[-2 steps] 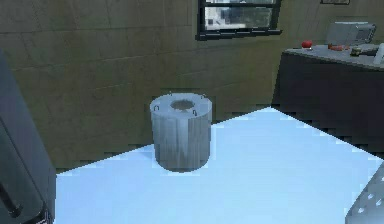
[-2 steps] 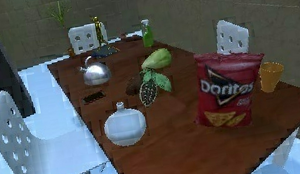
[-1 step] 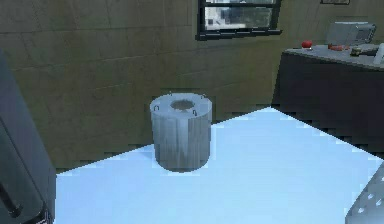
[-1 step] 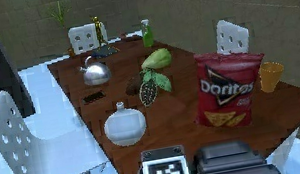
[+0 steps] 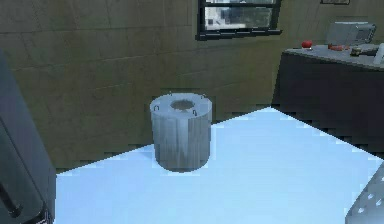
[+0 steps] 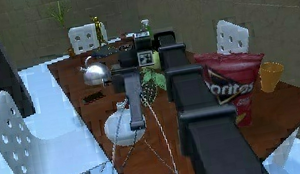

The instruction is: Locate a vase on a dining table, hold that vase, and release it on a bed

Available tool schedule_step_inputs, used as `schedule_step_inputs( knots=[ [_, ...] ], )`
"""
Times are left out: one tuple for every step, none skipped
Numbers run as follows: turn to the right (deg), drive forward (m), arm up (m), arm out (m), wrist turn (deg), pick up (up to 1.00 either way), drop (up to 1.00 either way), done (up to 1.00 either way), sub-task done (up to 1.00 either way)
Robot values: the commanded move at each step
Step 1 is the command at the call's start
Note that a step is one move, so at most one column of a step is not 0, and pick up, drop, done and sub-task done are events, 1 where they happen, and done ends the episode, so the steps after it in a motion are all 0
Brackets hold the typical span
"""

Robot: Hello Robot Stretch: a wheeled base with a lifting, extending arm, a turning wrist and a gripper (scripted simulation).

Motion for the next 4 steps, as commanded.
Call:
schedule_step_inputs(
  knots=[
    [0.0,0.00,0.00,0.00,45.0,0.00,0.00,0.00,0.00],
    [0.0,0.00,0.00,0.00,45.0,0.00,0.00,0.00,0.00],
    [0.0,0.00,0.00,0.00,45.0,0.00,0.00,0.00,0.00],
    [0.0,0.00,0.00,0.00,18.0,0.00,0.00,0.00,0.00]
  ],
)
